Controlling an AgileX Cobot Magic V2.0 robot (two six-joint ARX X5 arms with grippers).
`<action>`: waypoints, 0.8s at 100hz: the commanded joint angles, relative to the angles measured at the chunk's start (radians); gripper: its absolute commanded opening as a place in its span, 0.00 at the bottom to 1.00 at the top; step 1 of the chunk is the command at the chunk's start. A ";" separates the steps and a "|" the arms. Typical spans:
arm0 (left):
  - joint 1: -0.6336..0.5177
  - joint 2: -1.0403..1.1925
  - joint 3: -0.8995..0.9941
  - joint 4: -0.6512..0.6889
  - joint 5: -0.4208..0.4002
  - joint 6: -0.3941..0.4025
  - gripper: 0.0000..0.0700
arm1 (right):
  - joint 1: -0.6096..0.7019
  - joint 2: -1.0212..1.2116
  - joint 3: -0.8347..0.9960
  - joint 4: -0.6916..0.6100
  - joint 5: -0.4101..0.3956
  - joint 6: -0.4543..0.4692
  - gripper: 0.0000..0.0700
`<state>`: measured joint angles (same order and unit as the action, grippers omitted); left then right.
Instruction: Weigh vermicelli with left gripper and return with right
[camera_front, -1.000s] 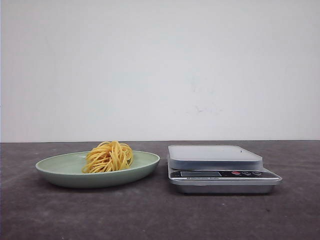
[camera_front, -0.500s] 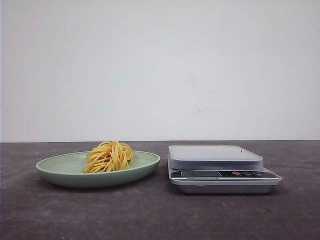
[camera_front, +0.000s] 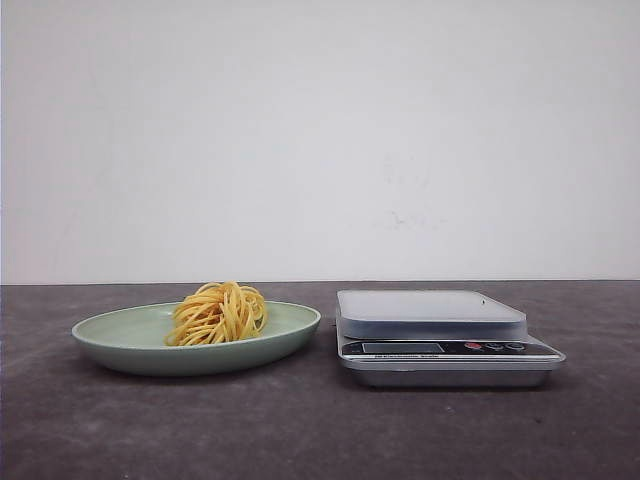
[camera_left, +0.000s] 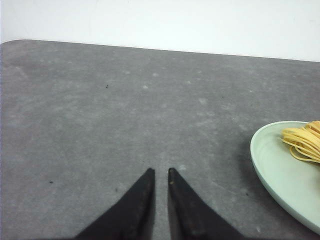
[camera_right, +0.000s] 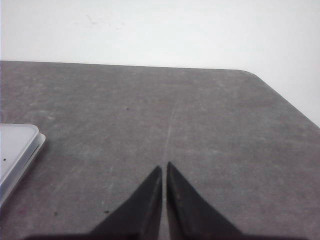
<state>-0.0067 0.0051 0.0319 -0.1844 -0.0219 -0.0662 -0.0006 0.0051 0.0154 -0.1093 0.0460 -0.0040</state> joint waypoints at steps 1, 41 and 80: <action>0.002 -0.001 -0.018 -0.004 0.002 0.013 0.02 | -0.001 -0.001 -0.003 -0.011 -0.001 -0.015 0.01; 0.002 -0.001 -0.018 -0.004 0.002 0.013 0.02 | -0.001 -0.001 -0.003 -0.052 -0.045 0.000 0.01; 0.002 -0.001 -0.018 -0.004 0.002 0.013 0.02 | -0.001 -0.001 -0.002 -0.048 -0.046 0.000 0.01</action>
<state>-0.0067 0.0051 0.0319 -0.1844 -0.0219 -0.0662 -0.0006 0.0063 0.0162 -0.1688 0.0006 -0.0036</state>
